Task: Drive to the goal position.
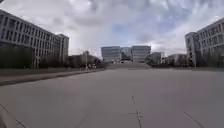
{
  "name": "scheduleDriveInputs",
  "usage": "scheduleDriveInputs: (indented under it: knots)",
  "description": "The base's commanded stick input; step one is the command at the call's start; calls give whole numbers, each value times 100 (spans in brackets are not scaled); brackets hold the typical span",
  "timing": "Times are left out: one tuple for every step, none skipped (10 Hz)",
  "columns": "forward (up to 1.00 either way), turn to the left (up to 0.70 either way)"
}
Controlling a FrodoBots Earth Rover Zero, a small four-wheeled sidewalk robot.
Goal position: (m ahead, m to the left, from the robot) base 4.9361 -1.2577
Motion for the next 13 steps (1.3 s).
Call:
scheduleDriveInputs:
  knots:
    - [70,0]
    - [70,0]
    - [70,-3]
    - [70,-10]
    - [70,-18]
    - [70,-26]
    - [70,-34]
    - [70,-28]
    - [70,-20]
    - [70,-12]
    - [70,-4]
    - [70,0]
    - [70,0]
